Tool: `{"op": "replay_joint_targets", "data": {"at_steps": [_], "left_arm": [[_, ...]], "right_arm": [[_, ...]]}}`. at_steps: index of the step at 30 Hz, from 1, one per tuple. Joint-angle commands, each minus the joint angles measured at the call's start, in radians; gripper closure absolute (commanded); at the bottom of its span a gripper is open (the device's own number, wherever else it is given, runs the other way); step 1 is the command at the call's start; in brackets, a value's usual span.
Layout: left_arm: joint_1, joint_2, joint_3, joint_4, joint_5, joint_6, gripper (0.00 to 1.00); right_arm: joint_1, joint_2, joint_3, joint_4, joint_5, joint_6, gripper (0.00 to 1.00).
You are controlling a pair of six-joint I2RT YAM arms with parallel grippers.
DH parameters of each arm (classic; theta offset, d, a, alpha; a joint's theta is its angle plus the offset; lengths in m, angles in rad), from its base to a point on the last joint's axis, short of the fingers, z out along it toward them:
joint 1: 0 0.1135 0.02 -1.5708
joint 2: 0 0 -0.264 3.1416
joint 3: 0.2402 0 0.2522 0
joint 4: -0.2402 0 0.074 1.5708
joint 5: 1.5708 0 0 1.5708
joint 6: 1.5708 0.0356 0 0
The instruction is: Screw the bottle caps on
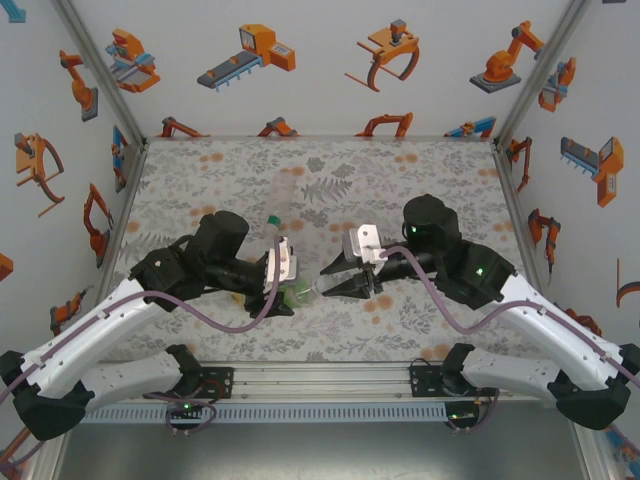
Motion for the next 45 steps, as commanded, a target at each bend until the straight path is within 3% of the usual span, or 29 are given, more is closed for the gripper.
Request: {"op": "replay_joint_targets", "data": {"at_steps": [1,6,12,16,23,25,27,28,30,34,40,45], "left_arm": [[-0.009,-0.014,0.028,0.070,0.067,-0.008,1.00],[-0.009,-0.035,0.001,0.124,0.031,-0.029,1.00],[-0.008,-0.040,-0.011,0.142,-0.068,-0.028,1.00],[-0.008,-0.031,-0.007,0.131,-0.117,-0.020,1.00],[-0.011,-0.010,-0.002,0.131,-0.179,-0.020,1.00],[-0.012,0.002,0.002,0.130,-0.196,-0.023,1.00],[-0.014,0.016,0.009,0.124,-0.209,-0.022,1.00],[-0.015,0.023,0.012,0.120,-0.209,-0.020,1.00],[-0.018,0.032,0.020,0.111,-0.202,-0.012,1.00],[-0.019,0.031,0.016,0.108,-0.147,0.006,1.00],[-0.019,0.015,0.009,0.102,-0.096,0.013,1.00],[-0.019,0.006,0.009,0.099,-0.053,0.013,1.00]], "right_arm": [[0.015,-0.001,-0.011,0.011,-0.011,-0.020,1.00],[0.017,-0.022,-0.050,0.105,0.099,0.180,1.00],[0.016,-0.043,-0.110,0.237,0.351,0.728,1.00],[0.018,-0.020,-0.055,0.114,0.517,1.114,1.00],[0.026,0.051,0.038,-0.159,0.651,1.695,1.00],[0.028,0.055,0.038,-0.221,0.684,1.816,1.00],[0.036,0.059,0.019,-0.173,0.680,1.876,1.00],[0.043,0.068,0.020,-0.149,0.673,1.887,0.99],[0.056,0.091,0.047,-0.140,0.668,1.854,0.83],[0.058,0.101,0.133,-0.214,0.694,1.648,0.61],[0.056,0.017,0.175,-0.182,0.774,1.286,0.41],[0.056,-0.022,0.171,-0.086,0.652,0.906,0.40]]}}
